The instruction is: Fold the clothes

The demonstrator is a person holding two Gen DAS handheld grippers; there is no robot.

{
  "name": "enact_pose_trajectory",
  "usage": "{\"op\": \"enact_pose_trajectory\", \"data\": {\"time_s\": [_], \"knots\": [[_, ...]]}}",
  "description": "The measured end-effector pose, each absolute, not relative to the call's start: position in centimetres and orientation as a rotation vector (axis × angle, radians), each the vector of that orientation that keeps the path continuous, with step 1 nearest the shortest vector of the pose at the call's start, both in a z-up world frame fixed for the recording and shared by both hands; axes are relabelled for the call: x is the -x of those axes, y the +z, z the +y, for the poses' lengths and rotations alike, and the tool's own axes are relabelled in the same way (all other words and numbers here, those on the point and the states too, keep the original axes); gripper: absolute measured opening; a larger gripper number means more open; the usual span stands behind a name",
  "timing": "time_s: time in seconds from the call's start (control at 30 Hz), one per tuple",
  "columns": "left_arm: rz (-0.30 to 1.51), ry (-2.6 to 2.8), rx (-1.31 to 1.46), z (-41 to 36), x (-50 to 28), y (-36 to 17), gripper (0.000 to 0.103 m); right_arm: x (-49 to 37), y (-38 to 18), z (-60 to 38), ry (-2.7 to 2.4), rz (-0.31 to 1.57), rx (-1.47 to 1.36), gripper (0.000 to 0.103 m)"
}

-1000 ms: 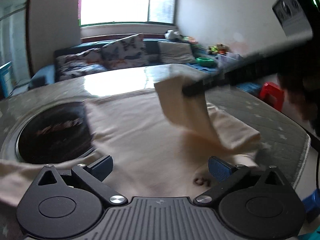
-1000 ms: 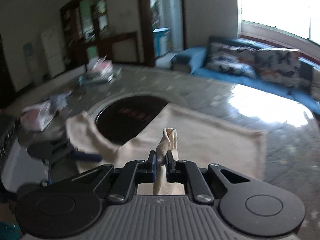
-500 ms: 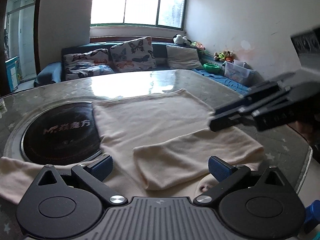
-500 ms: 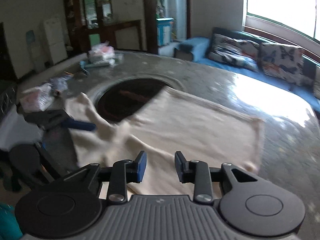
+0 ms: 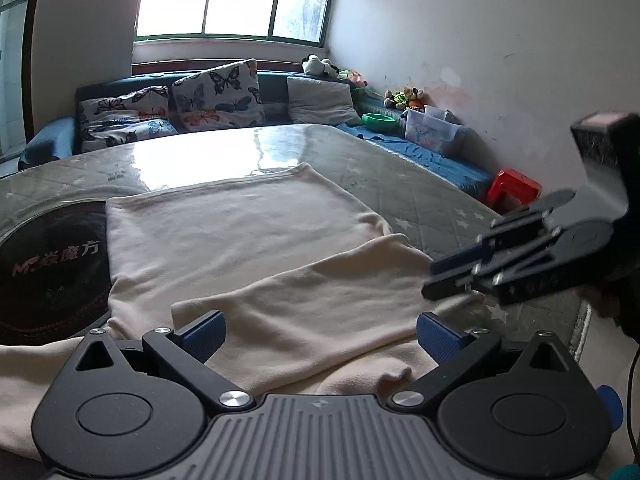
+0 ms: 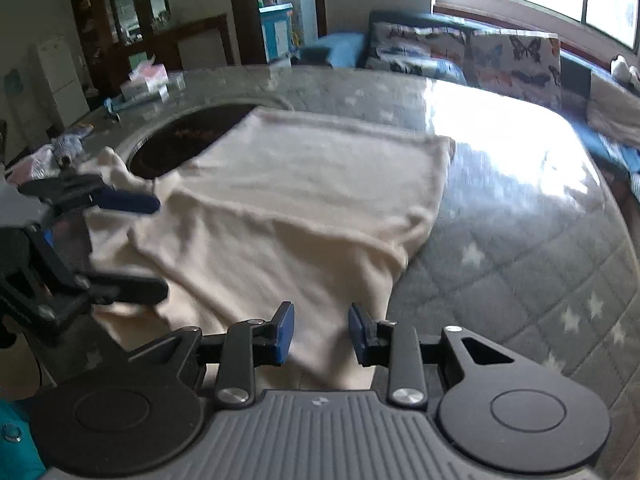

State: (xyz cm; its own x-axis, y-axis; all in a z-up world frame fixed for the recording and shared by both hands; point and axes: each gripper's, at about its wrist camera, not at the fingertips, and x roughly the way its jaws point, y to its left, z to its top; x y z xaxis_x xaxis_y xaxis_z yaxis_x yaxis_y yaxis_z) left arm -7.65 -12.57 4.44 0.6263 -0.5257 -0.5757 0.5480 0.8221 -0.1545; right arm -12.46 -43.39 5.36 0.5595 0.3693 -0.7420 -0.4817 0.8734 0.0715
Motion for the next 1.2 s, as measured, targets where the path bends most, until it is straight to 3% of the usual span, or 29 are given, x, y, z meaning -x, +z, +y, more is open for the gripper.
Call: {"op": "enact_pose_trajectory", "data": {"time_s": [0.4, 0.53, 0.6, 1.2], "knots": [[0.729, -0.595, 0.046, -11.8, 5.0, 3.1, 0.103, 8.3, 4.1, -41.3, 0.505, 0.813, 0.159, 0.03], [0.709, -0.555, 0.012, -11.1, 5.6, 3.5, 0.103, 9.0, 4.6, -40.6, 0.515, 0.788, 0.209, 0.034], [0.693, -0.505, 0.007, -10.2, 6.1, 3.6, 0.103, 9.5, 5.1, -39.9, 0.54, 0.769, 0.246, 0.038], [0.639, -0.041, 0.107, 2.5, 7.0, 4.3, 0.103, 11.7, 4.9, -30.3, 0.756, 0.734, 0.436, 0.038]]}}
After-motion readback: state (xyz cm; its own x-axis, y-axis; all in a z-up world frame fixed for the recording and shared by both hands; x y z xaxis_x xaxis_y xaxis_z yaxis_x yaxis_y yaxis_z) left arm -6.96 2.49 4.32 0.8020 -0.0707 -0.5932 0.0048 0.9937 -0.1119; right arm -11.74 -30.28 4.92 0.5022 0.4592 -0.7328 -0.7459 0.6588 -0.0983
